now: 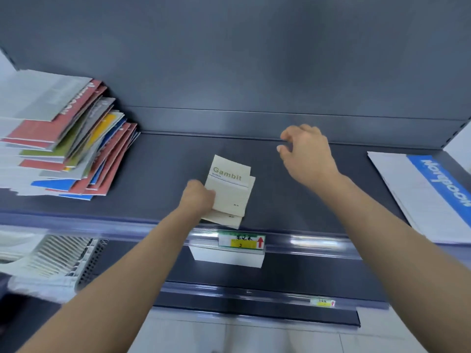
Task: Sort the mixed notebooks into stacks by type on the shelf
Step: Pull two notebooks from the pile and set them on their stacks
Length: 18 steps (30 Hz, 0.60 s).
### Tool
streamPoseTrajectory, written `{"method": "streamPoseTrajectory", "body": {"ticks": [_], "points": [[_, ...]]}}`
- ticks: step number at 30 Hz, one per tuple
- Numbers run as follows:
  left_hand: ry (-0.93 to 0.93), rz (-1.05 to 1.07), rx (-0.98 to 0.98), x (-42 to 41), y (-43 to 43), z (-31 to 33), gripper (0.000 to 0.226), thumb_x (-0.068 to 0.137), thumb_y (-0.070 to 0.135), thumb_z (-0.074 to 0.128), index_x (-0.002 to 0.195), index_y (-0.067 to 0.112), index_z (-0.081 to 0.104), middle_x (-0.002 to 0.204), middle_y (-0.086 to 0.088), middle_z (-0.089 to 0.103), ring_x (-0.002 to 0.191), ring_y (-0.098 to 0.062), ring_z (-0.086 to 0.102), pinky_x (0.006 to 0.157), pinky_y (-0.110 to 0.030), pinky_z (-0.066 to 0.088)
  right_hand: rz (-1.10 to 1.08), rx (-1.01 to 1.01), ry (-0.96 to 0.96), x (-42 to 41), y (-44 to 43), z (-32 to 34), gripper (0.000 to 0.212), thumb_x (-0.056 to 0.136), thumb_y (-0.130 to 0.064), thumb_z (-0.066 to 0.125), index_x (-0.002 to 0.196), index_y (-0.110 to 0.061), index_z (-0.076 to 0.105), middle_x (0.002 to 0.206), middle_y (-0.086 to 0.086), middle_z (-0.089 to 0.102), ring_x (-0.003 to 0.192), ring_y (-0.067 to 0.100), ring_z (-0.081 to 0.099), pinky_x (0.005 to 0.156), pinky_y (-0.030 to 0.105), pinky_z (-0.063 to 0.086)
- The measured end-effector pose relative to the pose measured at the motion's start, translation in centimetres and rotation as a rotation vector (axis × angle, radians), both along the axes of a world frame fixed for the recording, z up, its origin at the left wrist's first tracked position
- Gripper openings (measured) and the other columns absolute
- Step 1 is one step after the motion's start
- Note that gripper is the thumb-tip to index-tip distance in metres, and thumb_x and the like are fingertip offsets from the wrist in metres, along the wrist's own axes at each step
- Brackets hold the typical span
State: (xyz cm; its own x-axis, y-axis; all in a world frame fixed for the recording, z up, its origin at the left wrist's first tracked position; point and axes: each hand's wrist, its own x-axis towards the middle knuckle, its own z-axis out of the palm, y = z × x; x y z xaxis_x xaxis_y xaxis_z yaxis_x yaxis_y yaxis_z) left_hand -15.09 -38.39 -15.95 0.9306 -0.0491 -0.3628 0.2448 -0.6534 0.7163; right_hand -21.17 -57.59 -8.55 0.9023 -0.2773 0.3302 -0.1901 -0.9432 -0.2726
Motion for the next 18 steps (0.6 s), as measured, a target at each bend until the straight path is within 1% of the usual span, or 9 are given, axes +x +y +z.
{"method": "streamPoseTrajectory", "body": {"ticks": [1,3,4,6,8,10,14,16,18], "points": [[0.002,-0.037,0.032,0.2,0.3,-0.2,0.028,0.092,0.015,0.053,0.113,-0.003,0.048,0.108,-0.015,0.059,0.086,-0.028,0.055,0.069,-0.03,0.043,-0.015,-0.002,0.008,0.0,0.4,0.0,0.026,0.093,-0.021,0.05,0.115,-0.008,0.055,0.113,0.012,0.056,0.106,0.03,0.046,0.091,0.037,0.035],[-0.017,-0.128,0.142,0.5,0.8,-0.1,0.016,0.09,0.018,0.056,0.089,0.003,0.051,0.087,-0.007,0.059,0.079,-0.025,0.055,0.063,-0.028,0.042,-0.045,0.0,0.019,0.1,0.9,-0.1,0.026,0.094,-0.021,0.05,0.116,-0.008,0.055,0.114,0.012,0.056,0.107,0.03,0.046,0.091,0.037,0.036],[-0.03,-0.164,0.193,0.7,1.1,-0.1,0.021,0.09,0.021,0.058,0.078,0.007,0.047,0.076,-0.003,0.054,0.074,-0.022,0.053,0.058,-0.027,0.04,-0.057,0.001,0.022,0.1,1.1,0.0,0.027,0.093,-0.02,0.051,0.117,-0.008,0.055,0.114,0.013,0.056,0.107,0.031,0.046,0.092,0.037,0.036],[-0.043,-0.233,0.282,0.8,1.6,0.0,0.033,0.088,0.028,0.061,0.068,0.011,0.041,0.068,0.001,0.047,0.069,-0.019,0.049,0.051,-0.026,0.035,-0.068,-0.001,0.025,0.1,1.2,0.2,0.026,0.093,-0.019,0.051,0.116,-0.008,0.056,0.113,0.014,0.057,0.107,0.031,0.047,0.091,0.037,0.037],[-0.06,-0.256,0.321,1.0,1.8,0.1,0.035,0.085,0.033,0.065,0.07,0.01,0.043,0.071,-0.002,0.05,0.072,-0.021,0.051,0.051,-0.026,0.034,-0.071,-0.01,0.03,0.3,1.3,0.3,0.026,0.093,-0.019,0.052,0.116,-0.007,0.057,0.113,0.014,0.058,0.106,0.031,0.048,0.091,0.038,0.038],[-0.062,-0.252,0.342,1.0,2.0,0.2,0.038,0.082,0.037,0.068,0.08,0.007,0.046,0.078,-0.004,0.051,0.078,-0.025,0.054,0.056,-0.027,0.037,-0.063,-0.013,0.034,0.5,1.3,0.4,0.026,0.093,-0.019,0.052,0.115,-0.007,0.057,0.112,0.014,0.058,0.106,0.031,0.048,0.091,0.038,0.038],[-0.044,-0.293,0.415,0.8,2.4,0.6,0.042,0.082,0.041,0.067,0.068,0.012,0.04,0.071,-0.002,0.05,0.073,-0.023,0.051,0.059,-0.028,0.039,-0.018,0.02,0.026,1.7,1.6,0.8,0.023,0.093,-0.017,0.05,0.112,-0.006,0.056,0.109,0.014,0.057,0.104,0.031,0.047,0.09,0.037,0.037],[-0.034,-0.3,0.435,0.8,2.6,0.6,0.044,0.081,0.045,0.067,0.067,0.013,0.04,0.071,-0.002,0.053,0.072,-0.022,0.052,0.059,-0.028,0.041,0.025,0.046,0.016,2.4,2.1,0.9,0.021,0.092,-0.016,0.05,0.109,-0.006,0.056,0.107,0.013,0.057,0.103,0.031,0.046,0.09,0.038,0.039],[-0.031,-0.288,0.444,0.7,2.7,0.6,0.044,0.082,0.046,0.066,0.067,0.013,0.039,0.068,-0.001,0.051,0.068,-0.02,0.051,0.056,-0.028,0.039,0.064,0.063,-0.006,3.1,2.8,0.9,0.02,0.092,-0.015,0.051,0.107,-0.005,0.057,0.106,0.014,0.058,0.103,0.031,0.047,0.089,0.04,0.04]]}}
